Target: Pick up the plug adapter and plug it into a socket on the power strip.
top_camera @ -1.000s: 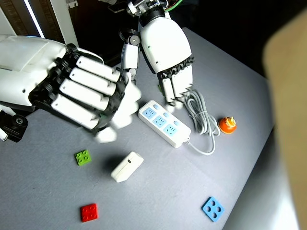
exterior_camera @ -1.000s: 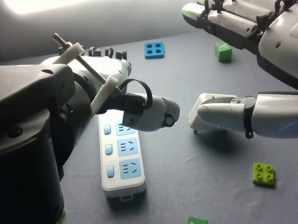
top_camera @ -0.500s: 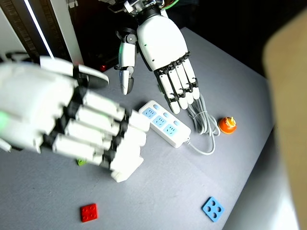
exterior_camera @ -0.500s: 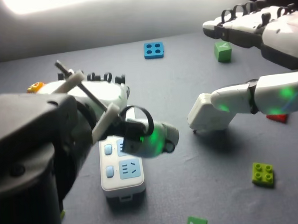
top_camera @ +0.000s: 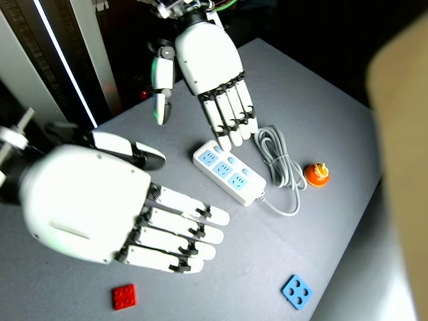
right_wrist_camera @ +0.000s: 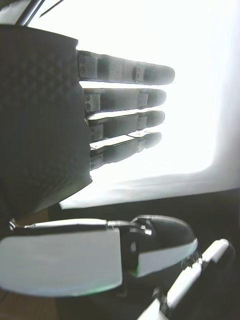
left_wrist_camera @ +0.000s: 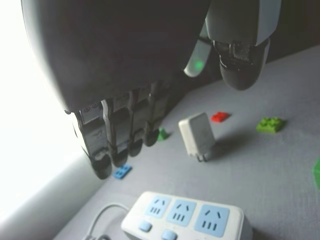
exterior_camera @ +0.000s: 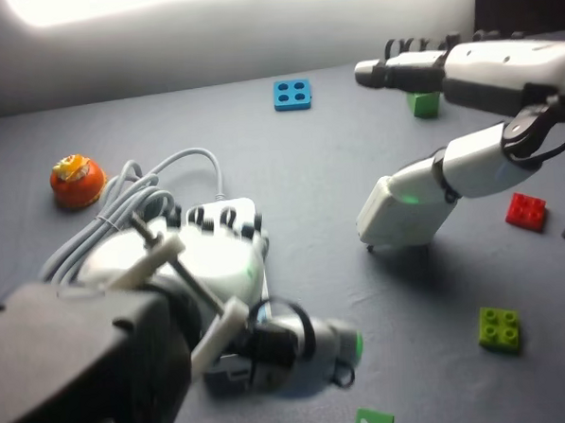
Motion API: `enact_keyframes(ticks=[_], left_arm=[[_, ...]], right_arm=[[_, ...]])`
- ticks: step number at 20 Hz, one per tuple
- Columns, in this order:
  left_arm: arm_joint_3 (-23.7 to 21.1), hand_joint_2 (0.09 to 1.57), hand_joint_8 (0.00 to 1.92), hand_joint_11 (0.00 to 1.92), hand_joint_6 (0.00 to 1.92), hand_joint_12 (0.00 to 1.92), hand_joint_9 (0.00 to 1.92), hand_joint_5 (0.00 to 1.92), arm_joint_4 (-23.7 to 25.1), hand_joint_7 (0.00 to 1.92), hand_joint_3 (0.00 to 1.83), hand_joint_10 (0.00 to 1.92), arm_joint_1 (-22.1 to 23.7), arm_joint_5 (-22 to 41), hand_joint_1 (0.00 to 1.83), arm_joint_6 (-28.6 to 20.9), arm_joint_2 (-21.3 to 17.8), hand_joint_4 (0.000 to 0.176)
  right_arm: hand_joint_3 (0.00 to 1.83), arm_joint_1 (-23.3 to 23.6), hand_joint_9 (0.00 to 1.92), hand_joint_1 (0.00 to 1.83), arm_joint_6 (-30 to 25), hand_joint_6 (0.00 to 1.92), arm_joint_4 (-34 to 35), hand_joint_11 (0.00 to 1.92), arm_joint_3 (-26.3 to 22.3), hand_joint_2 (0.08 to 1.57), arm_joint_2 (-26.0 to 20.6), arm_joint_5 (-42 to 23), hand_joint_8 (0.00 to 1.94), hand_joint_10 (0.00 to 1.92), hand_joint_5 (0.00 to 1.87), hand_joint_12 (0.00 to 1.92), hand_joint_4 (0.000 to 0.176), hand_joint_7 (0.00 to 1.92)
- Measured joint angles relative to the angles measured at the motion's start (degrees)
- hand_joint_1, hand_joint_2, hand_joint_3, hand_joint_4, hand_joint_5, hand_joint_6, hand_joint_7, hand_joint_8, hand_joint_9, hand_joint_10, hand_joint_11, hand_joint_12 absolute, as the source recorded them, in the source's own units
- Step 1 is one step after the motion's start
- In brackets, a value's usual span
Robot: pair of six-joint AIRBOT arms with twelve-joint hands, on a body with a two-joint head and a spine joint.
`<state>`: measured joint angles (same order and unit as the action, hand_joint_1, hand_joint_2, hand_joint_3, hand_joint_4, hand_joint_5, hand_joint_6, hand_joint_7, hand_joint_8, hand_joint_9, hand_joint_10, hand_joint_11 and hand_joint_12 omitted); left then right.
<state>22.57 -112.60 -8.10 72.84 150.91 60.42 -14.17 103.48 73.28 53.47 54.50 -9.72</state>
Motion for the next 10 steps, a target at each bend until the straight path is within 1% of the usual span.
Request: enact_keyframes(ticks=[1, 2, 3, 4, 5, 6, 7, 8, 9, 10], left_arm=[[-0.6, 1.16, 0.00, 0.00, 0.00, 0.25, 0.07, 0.07, -0.3, 0.07, 0.00, 0.00, -0.6, 0.2, 0.00, -0.2, 0.0, 0.000], [-0.9, 1.16, 0.00, 0.00, 0.00, 0.23, 0.07, 0.06, -0.1, 0.06, 0.00, 0.00, -0.9, 0.3, 0.00, -0.3, 0.0, 0.000], [-1.2, 1.16, 0.00, 0.00, 0.00, 0.20, 0.05, 0.06, 0.1, 0.05, 0.00, 0.00, -1.1, 0.4, 0.00, -0.5, 0.0, 0.000], [-1.4, 1.17, 0.00, 0.00, 0.00, 0.16, 0.05, 0.06, 1.0, 0.05, 0.00, 0.00, -1.7, 0.3, 0.00, -1.3, 0.0, 0.000], [-1.6, 1.17, 0.00, 0.00, 0.00, 0.18, 0.05, 0.07, 1.2, 0.05, 0.00, 0.00, -2.2, 0.4, 0.00, -1.9, 0.0, 0.000], [-1.6, 1.17, 0.00, 0.00, 0.00, 0.23, 0.07, 0.09, 1.2, 0.07, 0.00, 0.00, -2.7, 0.3, 0.00, -2.2, 0.0, 0.000], [-1.6, 1.17, 0.00, 0.00, 0.00, 0.24, 0.07, 0.09, 1.2, 0.07, 0.00, 0.00, -3.3, 0.5, 0.00, -2.6, 0.2, 0.000], [-1.6, 1.17, 0.00, 0.00, 0.00, 0.21, 0.06, 0.08, 1.4, 0.06, 0.00, 0.00, -3.7, 0.6, 0.00, -3.2, 0.5, 0.000], [-1.4, 1.17, 0.00, 0.00, 0.00, 0.22, 0.06, 0.08, 1.9, 0.06, 0.00, 0.00, -4.3, 0.7, 0.00, -3.8, 1.3, 0.000], [-0.9, 1.17, 0.00, 0.00, 0.00, 0.23, 0.06, 0.08, 2.2, 0.06, 0.00, 0.00, -4.6, 0.7, 0.00, -4.3, 1.9, 0.000]], right_arm=[[0.00, -0.4, 0.12, 0.82, 0.4, 0.01, 1.1, 0.00, 1.1, 1.10, 0.9, 0.7, 0.01, 0.01, 0.12, 0.47, 0.000, 0.11], [0.01, -0.7, 0.10, 0.82, 0.9, 0.00, 1.2, 0.00, 1.7, 1.12, 1.5, 1.1, 0.00, 0.00, 0.10, 0.44, 0.000, 0.09], [0.00, -0.9, 0.12, 0.89, 1.0, 0.01, 1.3, 0.00, 1.9, 1.10, 1.7, 1.1, 0.01, 0.01, 0.13, 0.47, 0.000, 0.11], [0.00, -1.5, 0.14, 0.91, 1.0, 0.02, 1.3, 0.00, 2.3, 1.10, 2.3, 1.2, 0.01, 0.01, 0.21, 0.53, 0.000, 0.14], [0.00, -1.9, 0.13, 0.94, 1.2, 0.02, 1.3, 0.00, 2.8, 1.10, 2.6, 1.5, 0.00, 0.00, 0.23, 0.50, 0.000, 0.14], [0.00, -2.3, 0.15, 0.94, 1.4, 0.02, 1.3, 0.00, 3.1, 1.11, 3.0, 1.8, 0.01, 0.01, 0.26, 0.53, 0.000, 0.17], [0.00, -2.5, 0.15, 0.92, 1.5, 0.01, 1.3, 0.00, 3.7, 1.11, 3.5, 1.9, 0.00, 0.00, 0.26, 0.52, 0.000, 0.17], [0.00, -2.5, 0.14, 0.95, 1.8, 0.01, 1.3, 0.00, 4.0, 1.12, 3.8, 2.0, 0.00, 0.00, 0.26, 0.50, 0.000, 0.17], [0.00, -2.8, 0.15, 0.96, 1.8, 0.00, 1.3, 0.00, 4.6, 1.12, 4.5, 2.1, 0.00, 0.00, 0.25, 0.50, 0.000, 0.17], [0.00, -2.9, 0.15, 0.95, 1.9, 0.01, 1.3, 0.00, 5.2, 1.10, 5.0, 2.3, 0.00, 0.00, 0.29, 0.52, 0.000, 0.17]])
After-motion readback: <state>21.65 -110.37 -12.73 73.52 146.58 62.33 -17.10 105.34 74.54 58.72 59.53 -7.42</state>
